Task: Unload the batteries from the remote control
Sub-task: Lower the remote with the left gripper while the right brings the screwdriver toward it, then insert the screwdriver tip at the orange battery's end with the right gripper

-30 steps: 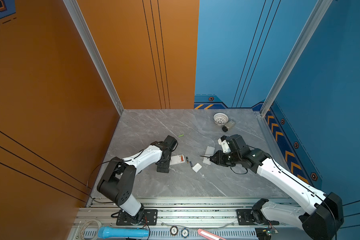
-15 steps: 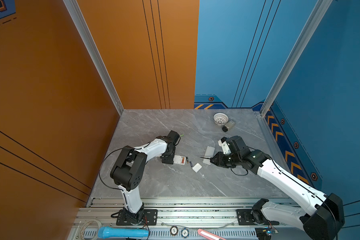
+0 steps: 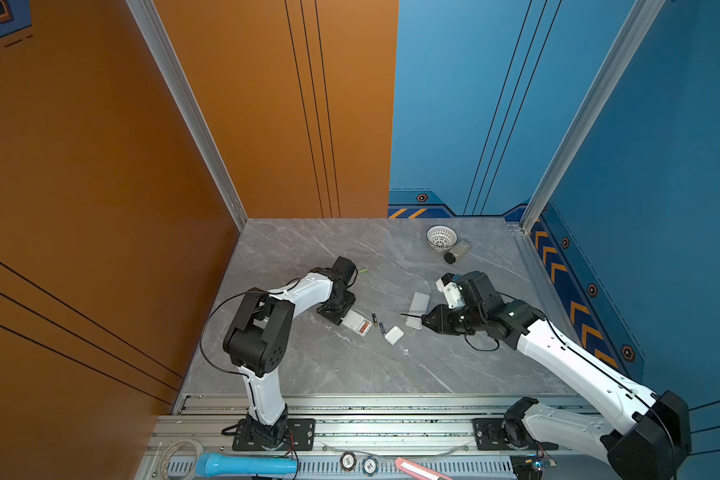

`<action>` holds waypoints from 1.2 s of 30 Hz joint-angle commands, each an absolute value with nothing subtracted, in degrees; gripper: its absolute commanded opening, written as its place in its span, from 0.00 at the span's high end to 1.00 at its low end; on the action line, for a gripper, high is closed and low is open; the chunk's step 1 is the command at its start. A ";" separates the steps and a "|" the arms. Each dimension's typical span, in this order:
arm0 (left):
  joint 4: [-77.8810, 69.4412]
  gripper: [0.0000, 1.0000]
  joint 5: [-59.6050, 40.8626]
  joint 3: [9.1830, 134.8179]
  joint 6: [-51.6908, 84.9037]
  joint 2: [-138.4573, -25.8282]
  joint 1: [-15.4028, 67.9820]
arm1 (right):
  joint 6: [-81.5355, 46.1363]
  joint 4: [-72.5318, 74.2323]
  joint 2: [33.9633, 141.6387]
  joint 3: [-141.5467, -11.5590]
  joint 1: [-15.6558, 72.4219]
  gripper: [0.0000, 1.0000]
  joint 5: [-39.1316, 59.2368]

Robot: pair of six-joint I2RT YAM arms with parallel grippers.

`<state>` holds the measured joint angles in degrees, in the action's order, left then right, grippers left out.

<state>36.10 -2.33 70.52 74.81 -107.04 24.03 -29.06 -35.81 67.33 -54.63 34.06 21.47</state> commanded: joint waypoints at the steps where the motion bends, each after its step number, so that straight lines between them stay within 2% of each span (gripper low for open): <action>1: 39.76 0.88 -9.46 75.74 47.64 -110.03 24.16 | -13.08 -39.44 69.87 -58.92 37.16 1.00 22.56; 5: 45.64 1.00 -7.74 80.15 30.26 -112.53 25.52 | -0.56 -40.97 73.59 -62.08 43.57 1.00 19.68; 8: 49.52 1.00 -4.38 83.62 20.70 -115.79 27.34 | 5.78 -41.74 77.52 -64.73 48.93 1.00 14.47; 13: 52.30 1.00 1.28 86.61 10.12 -119.02 30.82 | 7.38 -41.58 84.05 -68.89 50.87 1.00 11.43; 23: 52.26 1.00 1.02 89.44 7.87 -120.23 31.31 | 6.00 -40.18 94.19 -75.44 53.16 1.00 10.43; 36: 52.12 1.00 -1.77 91.93 9.25 -121.18 30.24 | 4.17 -37.44 97.65 -78.15 52.91 1.00 6.48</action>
